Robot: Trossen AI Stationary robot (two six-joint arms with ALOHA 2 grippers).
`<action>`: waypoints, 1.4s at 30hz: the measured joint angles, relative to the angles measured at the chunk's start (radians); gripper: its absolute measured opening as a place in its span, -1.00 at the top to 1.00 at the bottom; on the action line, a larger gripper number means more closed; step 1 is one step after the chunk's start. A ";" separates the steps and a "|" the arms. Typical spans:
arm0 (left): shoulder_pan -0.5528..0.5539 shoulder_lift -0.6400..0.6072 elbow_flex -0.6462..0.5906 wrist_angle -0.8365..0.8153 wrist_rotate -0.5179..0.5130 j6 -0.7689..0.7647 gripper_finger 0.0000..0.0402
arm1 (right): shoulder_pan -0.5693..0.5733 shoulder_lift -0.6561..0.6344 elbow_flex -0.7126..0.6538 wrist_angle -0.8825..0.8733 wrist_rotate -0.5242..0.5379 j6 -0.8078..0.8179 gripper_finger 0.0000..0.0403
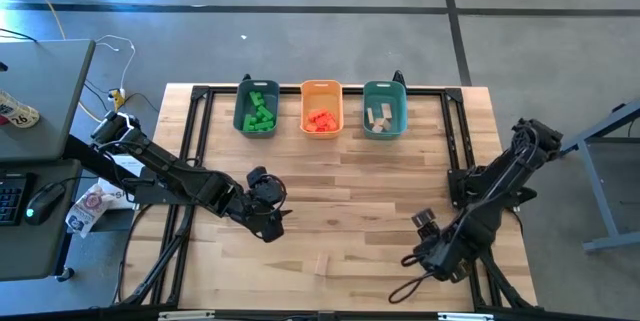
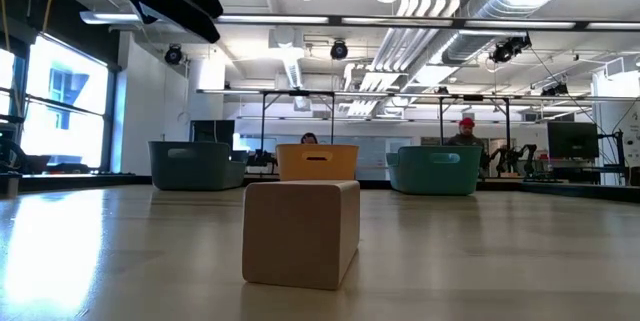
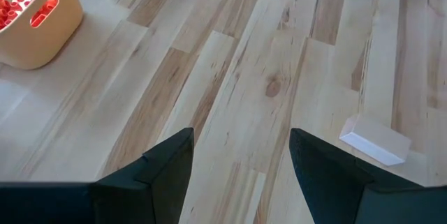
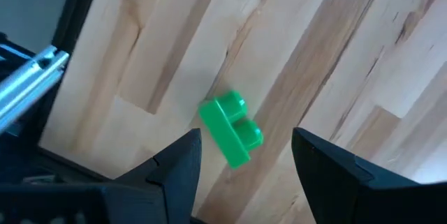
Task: Sort & place blocks by color
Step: Put the green game piece into the dark blue bin
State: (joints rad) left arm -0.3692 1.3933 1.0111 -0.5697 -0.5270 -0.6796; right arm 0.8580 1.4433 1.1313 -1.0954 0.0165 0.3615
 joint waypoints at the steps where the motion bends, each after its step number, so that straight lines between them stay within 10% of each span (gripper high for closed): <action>1: 0.000 0.000 0.000 0.000 0.000 0.000 -0.11 | 0.004 0.006 0.000 0.000 0.006 -0.008 -0.04; 42: 0.000 0.000 0.000 0.000 0.000 0.002 -0.11 | 0.039 0.423 -0.001 0.034 -0.018 -0.153 -0.04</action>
State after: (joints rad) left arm -0.3692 1.3933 1.0111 -0.5701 -0.5269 -0.6773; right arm 0.8967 1.8667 1.1305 -1.0619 -0.0016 0.2081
